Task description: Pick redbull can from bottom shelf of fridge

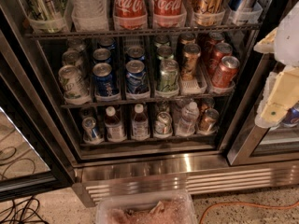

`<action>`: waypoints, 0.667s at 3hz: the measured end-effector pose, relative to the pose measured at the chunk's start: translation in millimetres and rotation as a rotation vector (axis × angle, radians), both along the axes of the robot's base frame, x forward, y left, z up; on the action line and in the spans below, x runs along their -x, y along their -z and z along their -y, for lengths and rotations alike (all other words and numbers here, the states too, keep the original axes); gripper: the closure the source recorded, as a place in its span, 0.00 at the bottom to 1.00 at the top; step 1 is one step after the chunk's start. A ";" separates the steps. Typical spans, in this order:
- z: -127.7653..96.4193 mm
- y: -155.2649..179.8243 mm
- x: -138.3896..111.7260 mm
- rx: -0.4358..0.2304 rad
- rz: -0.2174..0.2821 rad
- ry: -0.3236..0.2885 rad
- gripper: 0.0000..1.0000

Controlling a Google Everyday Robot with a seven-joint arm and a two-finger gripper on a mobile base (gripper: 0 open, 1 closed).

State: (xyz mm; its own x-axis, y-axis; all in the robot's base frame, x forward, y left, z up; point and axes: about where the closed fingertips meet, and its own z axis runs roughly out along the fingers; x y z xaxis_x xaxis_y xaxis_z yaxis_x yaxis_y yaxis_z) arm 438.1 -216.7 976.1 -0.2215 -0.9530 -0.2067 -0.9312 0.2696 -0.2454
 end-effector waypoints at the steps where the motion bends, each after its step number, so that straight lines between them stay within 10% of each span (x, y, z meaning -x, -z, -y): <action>1: 0.0 0.0 0.0 0.000 0.000 0.000 0.00; 2: -3.2 3.0 1.4 -0.020 0.043 0.015 0.00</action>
Offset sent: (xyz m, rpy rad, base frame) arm -0.0042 0.0071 -0.0123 0.0580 -0.1036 -0.0437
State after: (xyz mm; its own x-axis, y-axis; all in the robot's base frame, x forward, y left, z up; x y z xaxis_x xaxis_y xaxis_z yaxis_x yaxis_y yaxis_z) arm 436.8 -213.4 973.2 -0.2265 -0.9451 -0.2356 -0.9157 0.2891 -0.2791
